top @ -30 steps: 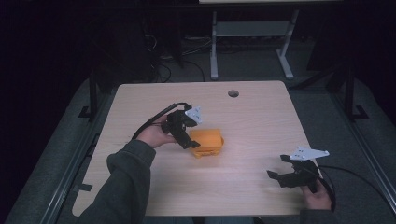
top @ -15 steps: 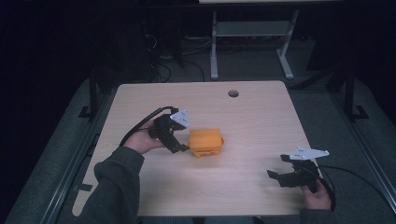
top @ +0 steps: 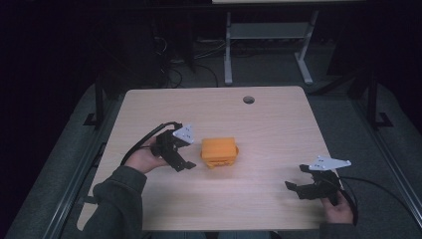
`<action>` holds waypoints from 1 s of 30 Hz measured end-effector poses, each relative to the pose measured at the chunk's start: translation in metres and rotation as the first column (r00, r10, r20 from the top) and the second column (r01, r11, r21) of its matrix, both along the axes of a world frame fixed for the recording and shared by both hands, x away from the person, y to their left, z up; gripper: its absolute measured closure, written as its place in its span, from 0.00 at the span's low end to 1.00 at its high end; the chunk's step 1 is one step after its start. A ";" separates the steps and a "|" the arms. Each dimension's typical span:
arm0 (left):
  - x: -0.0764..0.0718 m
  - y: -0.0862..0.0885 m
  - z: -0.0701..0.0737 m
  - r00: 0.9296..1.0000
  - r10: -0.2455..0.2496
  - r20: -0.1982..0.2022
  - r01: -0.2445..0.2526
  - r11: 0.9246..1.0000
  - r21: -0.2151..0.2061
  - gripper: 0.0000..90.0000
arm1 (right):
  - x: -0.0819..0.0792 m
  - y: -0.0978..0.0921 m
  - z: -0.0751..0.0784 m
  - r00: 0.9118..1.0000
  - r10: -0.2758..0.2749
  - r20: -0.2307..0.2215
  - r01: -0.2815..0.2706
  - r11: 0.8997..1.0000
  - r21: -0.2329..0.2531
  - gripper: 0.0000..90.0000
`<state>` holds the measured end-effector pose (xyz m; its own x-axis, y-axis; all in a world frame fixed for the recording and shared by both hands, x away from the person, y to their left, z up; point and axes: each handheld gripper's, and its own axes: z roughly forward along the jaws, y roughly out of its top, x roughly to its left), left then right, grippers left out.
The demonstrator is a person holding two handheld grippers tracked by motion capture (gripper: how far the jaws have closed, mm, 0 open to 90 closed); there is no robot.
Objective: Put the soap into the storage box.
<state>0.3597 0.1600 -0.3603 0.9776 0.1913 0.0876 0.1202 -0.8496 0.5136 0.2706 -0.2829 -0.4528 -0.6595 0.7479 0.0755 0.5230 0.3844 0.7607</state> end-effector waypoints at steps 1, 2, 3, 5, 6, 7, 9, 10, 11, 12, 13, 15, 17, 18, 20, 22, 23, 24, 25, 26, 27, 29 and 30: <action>-0.001 0.001 0.000 1.000 0.005 -0.001 -0.005 1.000 -0.003 0.22 | 0.000 0.000 0.000 1.000 -0.001 0.001 0.001 1.000 -0.001 0.16; -0.001 0.002 0.000 1.000 0.000 0.002 0.000 1.000 0.004 0.22 | 0.000 0.000 0.000 1.000 -0.002 0.001 0.002 1.000 -0.001 0.15; -0.002 0.003 -0.001 1.000 0.005 -0.004 -0.005 1.000 0.010 0.22 | 0.000 0.000 0.000 1.000 -0.002 0.000 0.002 1.000 -0.001 0.15; -0.004 0.004 0.000 1.000 0.010 0.003 -0.010 1.000 0.010 0.22 | 0.000 0.000 0.000 1.000 -0.002 -0.001 0.002 1.000 -0.003 0.16; -0.005 0.005 0.000 1.000 0.009 0.005 -0.009 1.000 0.005 0.22 | 0.000 0.000 0.000 1.000 -0.002 0.000 0.002 1.000 -0.004 0.16; -0.006 0.006 0.001 1.000 0.005 0.009 -0.005 1.000 0.002 0.22 | 0.000 0.000 0.000 1.000 -0.002 -0.001 0.002 1.000 -0.004 0.16; -0.010 0.008 0.001 1.000 0.006 0.015 -0.005 1.000 -0.015 0.22 | 0.000 0.000 0.000 1.000 -0.005 0.000 0.005 1.000 -0.004 0.15; -0.011 0.009 0.000 1.000 0.002 0.017 -0.002 1.000 -0.013 0.21 | 0.000 0.000 0.000 1.000 -0.006 -0.002 0.006 1.000 -0.004 0.15; -0.013 0.010 -0.001 1.000 0.009 0.017 -0.009 1.000 -0.017 0.20 | 0.000 0.000 0.000 1.000 -0.008 -0.004 0.008 1.000 -0.004 0.15; -0.015 0.011 -0.003 1.000 0.009 0.020 -0.009 1.000 -0.019 0.21 | 0.000 0.000 -0.001 1.000 -0.007 -0.004 0.007 1.000 -0.006 0.15; -0.015 0.011 -0.003 1.000 0.009 0.020 -0.009 1.000 -0.019 0.21 | 0.000 0.000 -0.001 1.000 -0.007 -0.006 0.007 1.000 -0.008 0.15; -0.017 0.015 -0.005 1.000 0.012 0.015 -0.011 1.000 -0.015 0.21 | 0.000 0.000 -0.001 1.000 -0.003 -0.003 0.003 1.000 -0.007 0.15; -0.018 0.017 -0.006 1.000 0.016 0.015 -0.016 1.000 -0.019 0.20 | 0.000 0.001 -0.001 1.000 -0.004 -0.003 0.004 1.000 -0.009 0.16; -0.019 0.017 -0.008 1.000 0.023 0.008 -0.023 0.999 -0.022 0.20 | 0.000 0.001 -0.001 1.000 -0.004 -0.003 0.004 1.000 -0.009 0.16; -0.023 0.020 -0.010 1.000 0.021 0.011 -0.020 1.000 -0.017 0.20 | 0.000 0.000 -0.001 1.000 -0.007 -0.008 0.007 1.000 -0.013 0.15; -0.025 0.021 -0.011 1.000 0.016 0.014 -0.016 1.000 -0.019 0.20 | 0.000 0.000 -0.001 1.000 -0.010 -0.009 0.010 1.000 -0.011 0.16; -0.027 0.022 -0.012 1.000 0.020 0.010 -0.020 0.999 -0.027 0.20 | 0.000 0.000 -0.001 1.000 -0.011 -0.009 0.011 1.000 -0.010 0.15; -0.028 0.022 -0.012 1.000 0.016 0.013 -0.016 1.000 -0.026 0.20 | 0.000 -0.001 -0.001 1.000 -0.011 -0.009 0.011 1.000 -0.011 0.15; -0.028 0.023 -0.013 1.000 0.018 0.013 -0.018 0.999 -0.031 0.20 | 0.000 -0.001 -0.001 1.000 -0.011 -0.009 0.011 1.000 -0.012 0.15; -0.029 0.024 -0.013 1.000 0.018 0.015 -0.018 0.999 -0.030 0.20 | 0.000 -0.001 -0.002 1.000 -0.011 -0.010 0.011 1.000 -0.012 0.16; -0.030 0.025 -0.013 1.000 0.018 0.016 -0.017 0.999 -0.031 0.20 | 0.000 -0.001 -0.002 1.000 -0.011 -0.009 0.011 1.000 -0.013 0.15; -0.032 0.026 -0.014 1.000 0.023 0.017 -0.022 0.999 -0.037 0.20 | 0.000 -0.001 -0.001 1.000 -0.014 -0.010 0.014 1.000 -0.012 0.15; -0.032 0.027 -0.014 1.000 0.020 0.021 -0.019 0.999 -0.029 0.20 | 0.000 -0.001 -0.001 1.000 -0.013 -0.008 0.013 1.000 -0.014 0.15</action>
